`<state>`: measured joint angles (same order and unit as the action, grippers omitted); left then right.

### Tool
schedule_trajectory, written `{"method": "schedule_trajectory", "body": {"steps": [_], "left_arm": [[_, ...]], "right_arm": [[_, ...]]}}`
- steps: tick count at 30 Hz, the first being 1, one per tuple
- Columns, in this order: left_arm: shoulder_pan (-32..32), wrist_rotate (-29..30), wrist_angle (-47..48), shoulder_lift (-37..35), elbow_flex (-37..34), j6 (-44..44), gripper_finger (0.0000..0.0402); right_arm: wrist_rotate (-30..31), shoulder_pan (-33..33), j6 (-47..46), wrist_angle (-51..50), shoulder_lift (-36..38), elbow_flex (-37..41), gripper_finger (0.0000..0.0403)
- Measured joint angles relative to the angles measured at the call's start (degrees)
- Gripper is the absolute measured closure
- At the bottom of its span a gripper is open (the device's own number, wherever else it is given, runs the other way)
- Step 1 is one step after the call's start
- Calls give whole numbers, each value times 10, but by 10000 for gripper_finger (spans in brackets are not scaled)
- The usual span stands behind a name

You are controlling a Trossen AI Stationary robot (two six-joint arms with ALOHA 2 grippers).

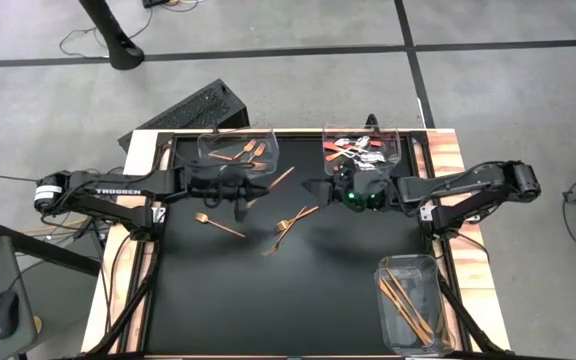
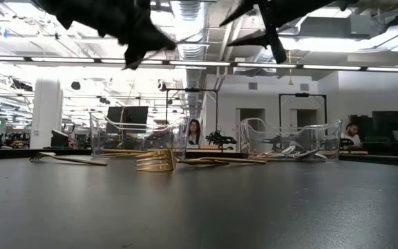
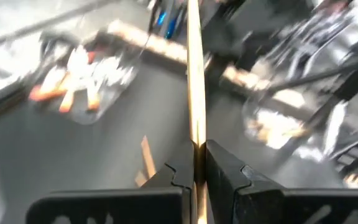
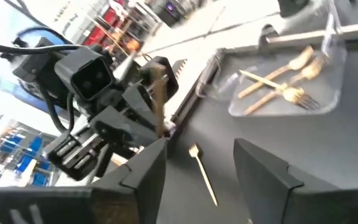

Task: Sort silverware by color (type)
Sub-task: Put the gold table knife into the bottom left transparent bin

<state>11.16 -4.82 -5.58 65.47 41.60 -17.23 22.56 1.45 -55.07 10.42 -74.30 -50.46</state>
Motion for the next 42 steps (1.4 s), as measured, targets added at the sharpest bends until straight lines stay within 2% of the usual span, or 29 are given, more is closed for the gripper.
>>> {"method": "schedule_trajectory", "body": {"steps": [7, 14, 23, 29, 33, 37, 42], "left_arm": [[0, -18, -106, 3, 0, 10, 394], [0, -24, -150, 3, 0, 18, 394], [0, -21, -234, 13, 0, 27, 393], [1, -51, -314, 73, 0, -1, 393], [1, -68, -317, 102, 23, -17, 393], [1, -75, -305, 108, 53, 0, 393], [5, -91, -291, 107, 72, 39, 393]], "right_arm": [[16, -9, 107, 96, 0, 0, 184], [-5, -12, 189, 193, 0, 0, 184], [-20, -12, 218, 232, 0, 0, 184], [-31, -11, 253, 224, -21, -28, 184], [-31, -6, 262, 208, -47, -55, 185], [-32, 1, 262, 210, -77, -73, 205], [-30, 12, 262, 208, -89, -86, 269]]}}
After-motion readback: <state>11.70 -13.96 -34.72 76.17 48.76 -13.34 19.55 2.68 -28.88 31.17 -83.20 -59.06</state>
